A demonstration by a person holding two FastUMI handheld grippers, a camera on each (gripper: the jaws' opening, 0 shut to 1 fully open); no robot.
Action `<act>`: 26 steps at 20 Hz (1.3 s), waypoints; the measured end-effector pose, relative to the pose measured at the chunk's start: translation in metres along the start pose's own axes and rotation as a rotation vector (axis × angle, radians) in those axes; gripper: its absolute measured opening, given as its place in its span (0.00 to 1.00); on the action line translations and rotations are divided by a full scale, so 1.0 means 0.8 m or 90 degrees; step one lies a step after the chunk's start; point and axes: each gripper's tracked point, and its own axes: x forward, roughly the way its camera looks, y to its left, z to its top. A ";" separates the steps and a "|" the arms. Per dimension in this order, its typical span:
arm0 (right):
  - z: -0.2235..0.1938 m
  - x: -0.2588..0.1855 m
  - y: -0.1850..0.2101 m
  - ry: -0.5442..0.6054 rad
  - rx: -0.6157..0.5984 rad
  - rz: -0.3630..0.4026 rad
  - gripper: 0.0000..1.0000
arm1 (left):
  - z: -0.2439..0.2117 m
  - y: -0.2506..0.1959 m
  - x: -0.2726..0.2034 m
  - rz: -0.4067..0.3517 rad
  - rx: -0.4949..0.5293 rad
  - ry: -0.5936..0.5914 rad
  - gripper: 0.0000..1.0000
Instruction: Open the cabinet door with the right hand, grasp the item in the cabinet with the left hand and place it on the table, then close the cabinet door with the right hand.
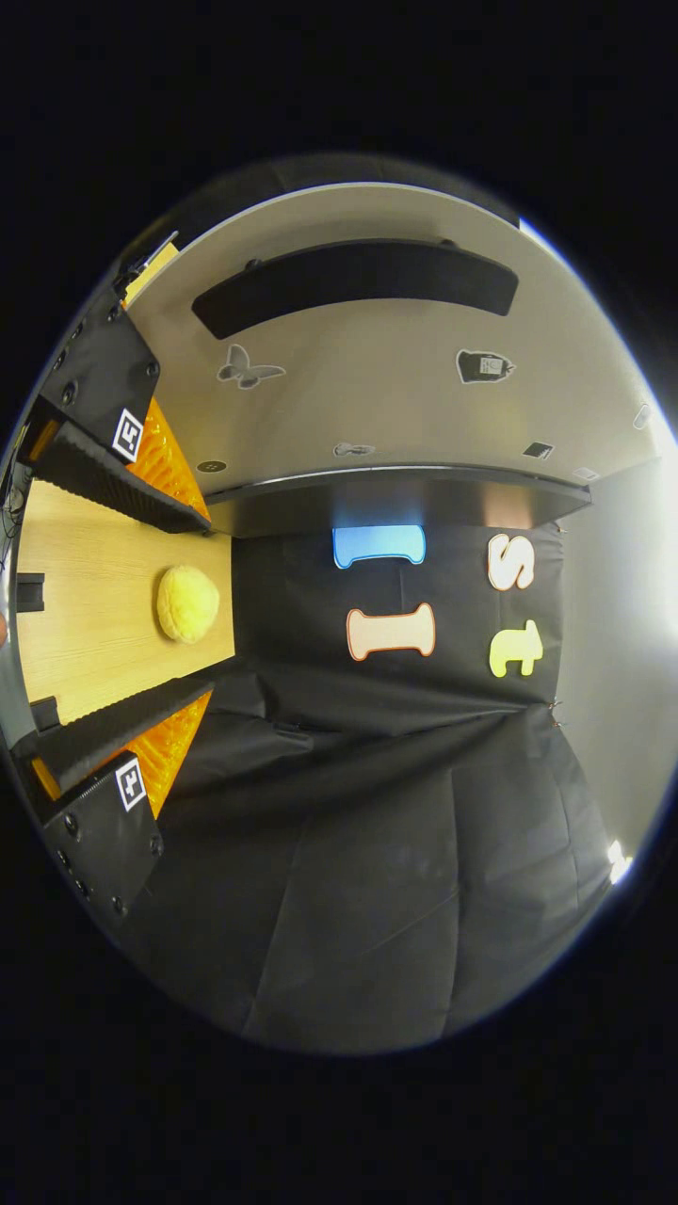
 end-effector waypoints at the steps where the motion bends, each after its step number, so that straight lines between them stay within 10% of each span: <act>1: 0.005 -0.003 0.000 -0.005 0.005 0.004 0.93 | 0.014 0.003 -0.005 0.004 0.004 -0.003 0.80; 16: 0.085 -0.077 0.015 -0.089 0.038 -0.064 0.92 | 0.279 0.109 -0.050 0.046 -0.037 -0.128 0.80; 26: 0.096 -0.102 0.067 -0.102 -0.027 -0.182 0.92 | 0.297 0.204 -0.033 0.016 -0.017 -0.164 0.80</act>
